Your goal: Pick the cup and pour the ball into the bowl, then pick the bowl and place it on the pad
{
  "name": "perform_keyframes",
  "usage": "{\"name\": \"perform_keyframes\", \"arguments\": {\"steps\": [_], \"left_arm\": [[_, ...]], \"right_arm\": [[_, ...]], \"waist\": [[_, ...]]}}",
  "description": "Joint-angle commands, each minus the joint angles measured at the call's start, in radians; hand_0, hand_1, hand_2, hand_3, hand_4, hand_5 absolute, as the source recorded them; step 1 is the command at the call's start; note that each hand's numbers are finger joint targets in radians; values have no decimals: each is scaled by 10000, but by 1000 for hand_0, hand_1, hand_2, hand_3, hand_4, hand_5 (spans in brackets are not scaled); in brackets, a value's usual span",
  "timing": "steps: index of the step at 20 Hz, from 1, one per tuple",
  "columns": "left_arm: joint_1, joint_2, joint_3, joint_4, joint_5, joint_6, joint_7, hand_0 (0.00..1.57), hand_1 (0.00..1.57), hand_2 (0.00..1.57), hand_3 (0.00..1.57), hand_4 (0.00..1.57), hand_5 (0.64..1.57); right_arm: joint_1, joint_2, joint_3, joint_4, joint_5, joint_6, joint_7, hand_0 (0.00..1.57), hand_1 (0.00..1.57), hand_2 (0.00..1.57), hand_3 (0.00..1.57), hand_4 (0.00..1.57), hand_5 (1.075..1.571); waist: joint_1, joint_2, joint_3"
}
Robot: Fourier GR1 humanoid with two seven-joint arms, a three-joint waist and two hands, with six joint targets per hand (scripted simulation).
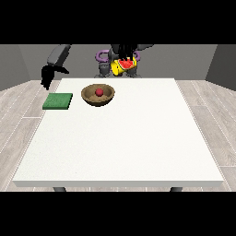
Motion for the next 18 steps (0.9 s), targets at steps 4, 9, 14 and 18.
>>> {"name": "perform_keyframes", "arguments": {"steps": [4,9,14,18], "left_arm": [[1419,629,2737,-712,3668,1340,-1690,859,859,1571,1555,925,1555],[1937,-175,4136,-1057,6633,1335,-3009,1173,1173,1243,1069,803,1527],[2092,-459,5286,-733,8891,1361,-4740,287,287,0,0,832,1559],[2500,-468,5207,-249,10520,1418,-5220,0,0,0,0,0,1531]], "right_arm": [[-91,450,-24,-442,-35,-763,-106,0,0,0,0,411,1556],[-111,966,93,-679,-109,-756,-257,0,0,0,0,268,1566],[-630,1576,334,-1241,-206,-948,-14,0,0,0,0,393,1570],[-992,2158,838,-1515,21,-1303,473,0,0,0,0,331,1559]], "waist": [[580,739,-19],[547,1599,-23],[7,2444,-10],[-618,2365,14]]}}
